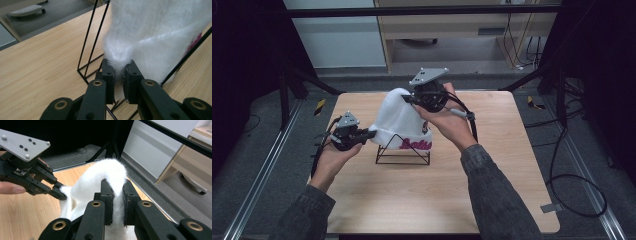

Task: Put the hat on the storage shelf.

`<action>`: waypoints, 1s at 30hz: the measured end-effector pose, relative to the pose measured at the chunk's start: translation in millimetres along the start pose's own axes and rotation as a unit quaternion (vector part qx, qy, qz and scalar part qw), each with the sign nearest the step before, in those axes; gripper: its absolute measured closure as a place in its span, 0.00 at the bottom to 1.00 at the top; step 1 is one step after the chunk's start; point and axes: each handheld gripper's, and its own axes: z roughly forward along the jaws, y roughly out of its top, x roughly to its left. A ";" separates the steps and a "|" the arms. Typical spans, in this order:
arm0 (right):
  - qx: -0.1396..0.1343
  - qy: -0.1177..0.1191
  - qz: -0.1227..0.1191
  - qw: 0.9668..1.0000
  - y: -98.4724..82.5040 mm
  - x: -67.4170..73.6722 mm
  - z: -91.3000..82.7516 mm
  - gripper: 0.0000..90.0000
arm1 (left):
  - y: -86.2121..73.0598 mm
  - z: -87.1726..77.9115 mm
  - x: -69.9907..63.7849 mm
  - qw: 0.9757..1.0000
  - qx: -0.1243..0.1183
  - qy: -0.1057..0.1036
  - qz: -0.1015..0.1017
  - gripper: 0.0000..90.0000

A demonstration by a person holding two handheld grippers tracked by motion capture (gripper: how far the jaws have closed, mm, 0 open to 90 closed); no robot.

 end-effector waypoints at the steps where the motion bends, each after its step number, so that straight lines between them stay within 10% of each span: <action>1: 0.003 0.002 0.001 1.000 -1.3 0.7 0.2 0.91 | -2.5 1.1 -0.2 1.000 -0.001 -0.001 -0.002 0.90; 30: 0.040 0.028 0.001 0.999 -23.7 16.9 22.1 0.91 | -37.9 9.3 3.7 1.000 0.024 -0.004 -0.017 0.90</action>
